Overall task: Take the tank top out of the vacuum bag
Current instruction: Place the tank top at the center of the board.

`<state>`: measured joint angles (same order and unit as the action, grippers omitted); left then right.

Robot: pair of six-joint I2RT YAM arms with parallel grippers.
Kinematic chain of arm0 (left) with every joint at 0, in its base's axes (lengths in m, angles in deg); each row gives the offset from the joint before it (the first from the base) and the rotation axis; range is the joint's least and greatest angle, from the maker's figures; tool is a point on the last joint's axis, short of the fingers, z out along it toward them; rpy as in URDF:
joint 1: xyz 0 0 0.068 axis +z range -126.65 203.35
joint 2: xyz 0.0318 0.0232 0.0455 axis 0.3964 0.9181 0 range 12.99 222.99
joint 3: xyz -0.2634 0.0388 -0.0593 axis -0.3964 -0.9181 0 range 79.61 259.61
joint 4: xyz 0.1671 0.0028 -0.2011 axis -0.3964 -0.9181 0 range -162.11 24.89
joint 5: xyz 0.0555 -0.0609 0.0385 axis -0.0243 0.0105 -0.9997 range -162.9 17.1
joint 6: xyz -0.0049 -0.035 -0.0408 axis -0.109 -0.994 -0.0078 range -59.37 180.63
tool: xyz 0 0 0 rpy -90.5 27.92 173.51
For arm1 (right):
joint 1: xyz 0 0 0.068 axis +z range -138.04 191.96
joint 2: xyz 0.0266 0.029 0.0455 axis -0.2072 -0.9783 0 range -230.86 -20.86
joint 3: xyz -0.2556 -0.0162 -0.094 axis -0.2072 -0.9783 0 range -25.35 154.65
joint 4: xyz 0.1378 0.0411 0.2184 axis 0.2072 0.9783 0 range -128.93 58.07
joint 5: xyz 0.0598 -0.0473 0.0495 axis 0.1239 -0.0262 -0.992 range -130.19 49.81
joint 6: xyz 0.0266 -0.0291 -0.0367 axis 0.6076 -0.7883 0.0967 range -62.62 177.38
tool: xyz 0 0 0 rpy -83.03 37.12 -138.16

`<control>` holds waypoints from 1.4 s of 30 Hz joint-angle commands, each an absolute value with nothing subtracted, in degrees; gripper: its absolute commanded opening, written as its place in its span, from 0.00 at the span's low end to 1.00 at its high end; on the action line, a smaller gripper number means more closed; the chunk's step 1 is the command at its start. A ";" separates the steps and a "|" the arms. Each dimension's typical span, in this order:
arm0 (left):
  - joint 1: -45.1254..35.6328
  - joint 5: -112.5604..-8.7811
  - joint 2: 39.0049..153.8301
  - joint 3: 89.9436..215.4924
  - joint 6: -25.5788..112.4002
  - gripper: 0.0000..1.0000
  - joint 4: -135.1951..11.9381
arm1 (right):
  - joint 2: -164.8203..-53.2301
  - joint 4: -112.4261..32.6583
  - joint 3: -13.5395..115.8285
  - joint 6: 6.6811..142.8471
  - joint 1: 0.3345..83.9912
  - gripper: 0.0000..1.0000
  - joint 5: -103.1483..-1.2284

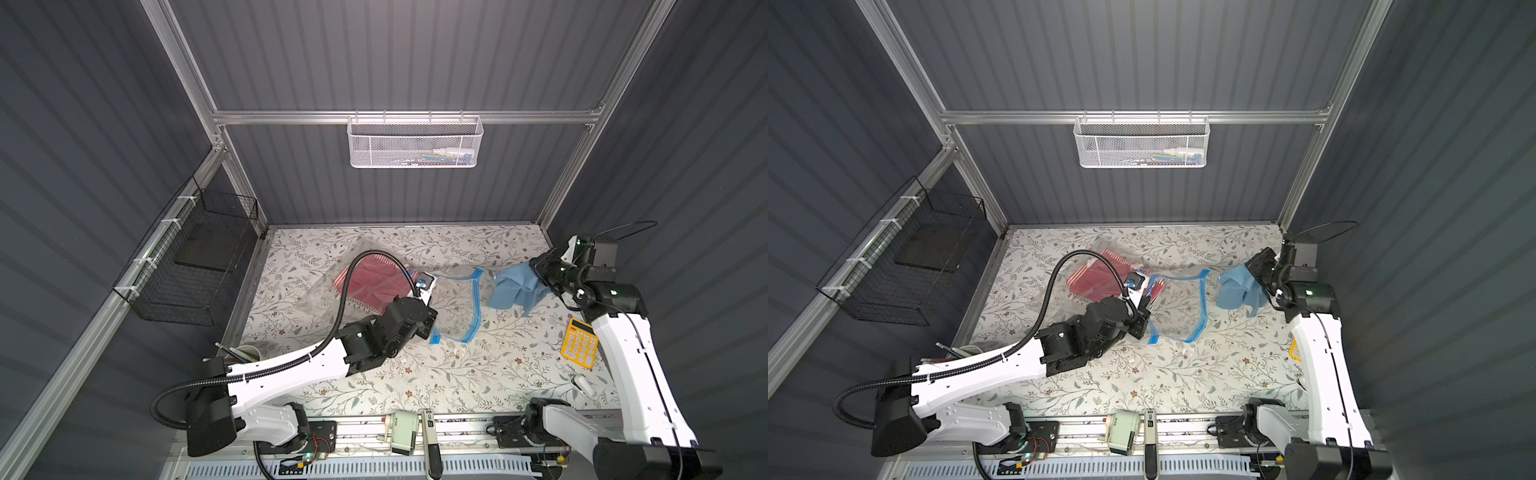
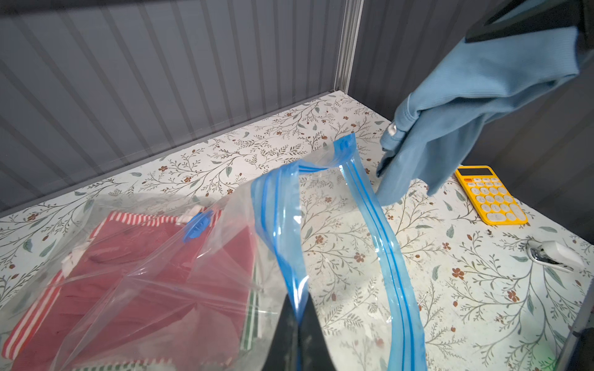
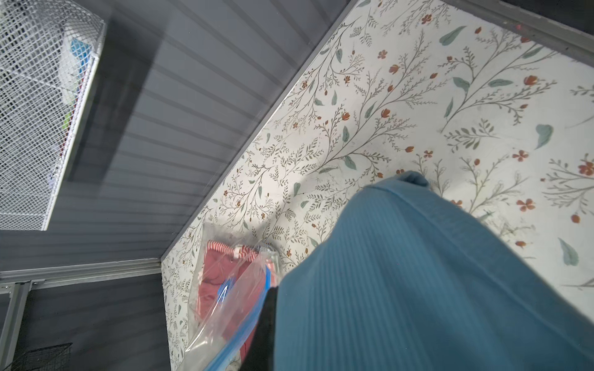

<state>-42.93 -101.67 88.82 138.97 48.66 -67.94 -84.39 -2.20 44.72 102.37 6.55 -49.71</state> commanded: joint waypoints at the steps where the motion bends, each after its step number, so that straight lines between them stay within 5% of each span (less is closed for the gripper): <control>1: -42.83 -103.21 90.48 141.55 49.64 0.00 -67.30 | -87.32 -9.05 46.51 99.21 4.86 0.00 -51.31; 21: -41.49 -104.41 93.70 142.41 51.25 0.00 -65.09 | -119.52 -25.22 64.49 89.80 -3.05 0.00 -68.11; 42: -38.17 -101.00 98.17 142.88 50.11 0.00 -63.07 | -134.72 -46.21 70.10 87.27 -4.51 0.00 -69.80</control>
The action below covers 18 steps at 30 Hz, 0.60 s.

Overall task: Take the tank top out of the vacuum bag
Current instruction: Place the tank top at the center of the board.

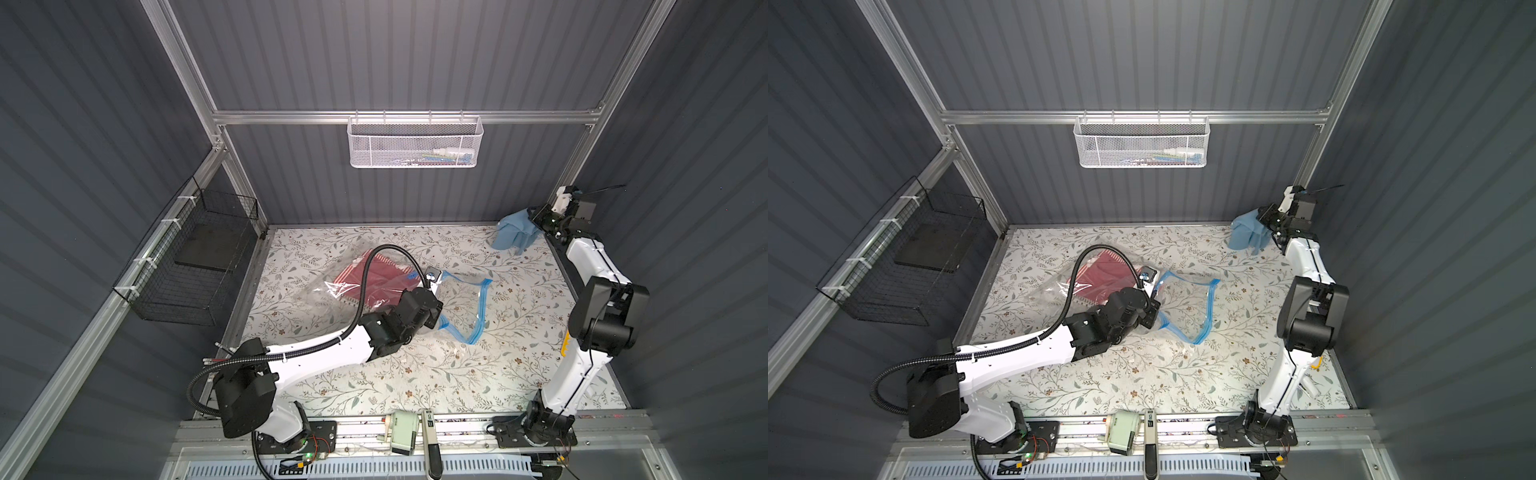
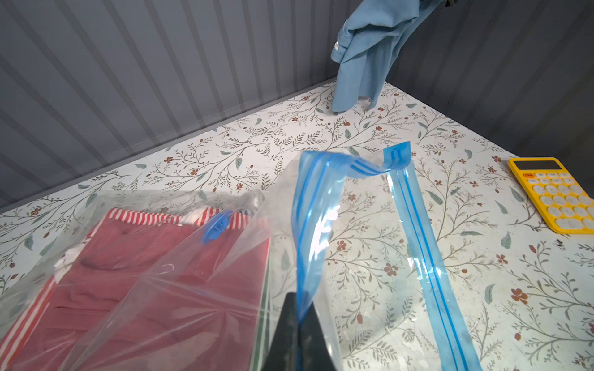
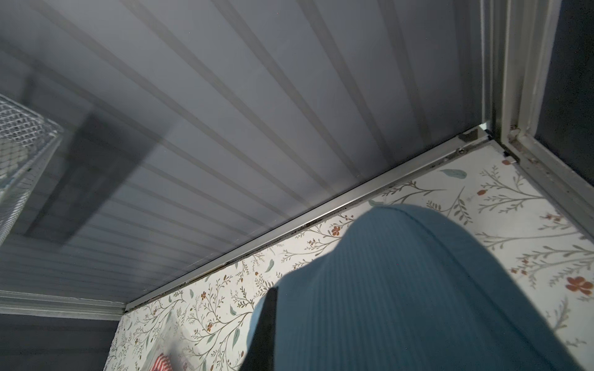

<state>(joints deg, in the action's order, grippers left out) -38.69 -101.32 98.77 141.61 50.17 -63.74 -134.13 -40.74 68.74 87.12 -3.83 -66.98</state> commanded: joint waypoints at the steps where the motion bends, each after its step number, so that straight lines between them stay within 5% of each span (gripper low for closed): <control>1: -38.17 -101.10 97.68 142.51 49.85 0.00 -62.93 | -134.89 -46.03 70.06 86.89 -4.59 0.00 -70.27; 18: -38.17 -99.18 92.32 140.37 49.21 0.00 -63.62 | -128.56 -35.94 49.45 89.38 -4.78 0.00 -69.50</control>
